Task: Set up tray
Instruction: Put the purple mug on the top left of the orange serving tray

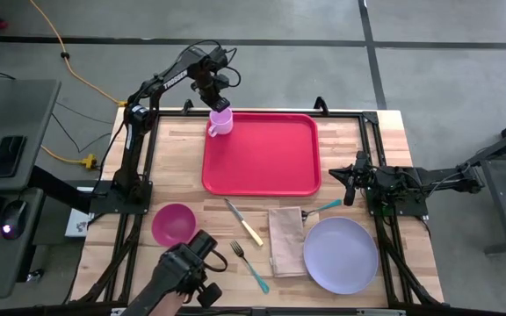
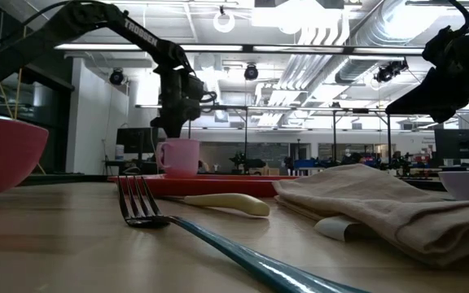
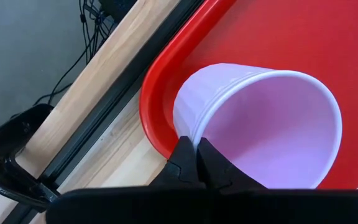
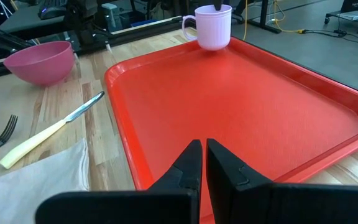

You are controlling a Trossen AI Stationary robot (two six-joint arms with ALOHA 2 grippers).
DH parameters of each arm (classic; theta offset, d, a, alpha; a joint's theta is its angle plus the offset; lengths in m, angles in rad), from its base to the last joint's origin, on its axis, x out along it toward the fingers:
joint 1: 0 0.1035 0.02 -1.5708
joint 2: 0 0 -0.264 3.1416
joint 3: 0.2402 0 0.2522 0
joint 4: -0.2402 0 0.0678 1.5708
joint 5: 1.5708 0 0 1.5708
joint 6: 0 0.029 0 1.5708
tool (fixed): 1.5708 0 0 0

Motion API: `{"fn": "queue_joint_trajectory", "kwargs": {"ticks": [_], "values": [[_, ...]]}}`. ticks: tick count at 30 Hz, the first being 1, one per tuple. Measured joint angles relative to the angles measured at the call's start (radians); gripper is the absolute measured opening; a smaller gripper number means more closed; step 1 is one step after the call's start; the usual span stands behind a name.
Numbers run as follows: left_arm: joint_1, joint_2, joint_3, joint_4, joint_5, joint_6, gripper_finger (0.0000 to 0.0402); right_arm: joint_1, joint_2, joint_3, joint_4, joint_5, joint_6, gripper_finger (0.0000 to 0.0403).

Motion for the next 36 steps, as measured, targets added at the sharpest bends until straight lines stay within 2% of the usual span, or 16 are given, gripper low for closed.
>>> {"fn": "queue_joint_trajectory", "kwargs": {"ticks": [12,32,36], "values": [[0.000,-0.004,-0.091,0.049,0.003,0.004,0.0010,0.000,0.000,0.000,-0.002,0.000,0.000,0.0000],[0.000,-0.001,-0.063,0.078,-0.030,-0.008,0.0012,0.000,0.000,0.000,-0.003,0.000,0.000,0.0000],[0.000,-0.001,-0.056,0.071,-0.031,-0.020,0.0026,0.000,0.000,0.000,-0.003,0.000,0.000,0.0000]]}}
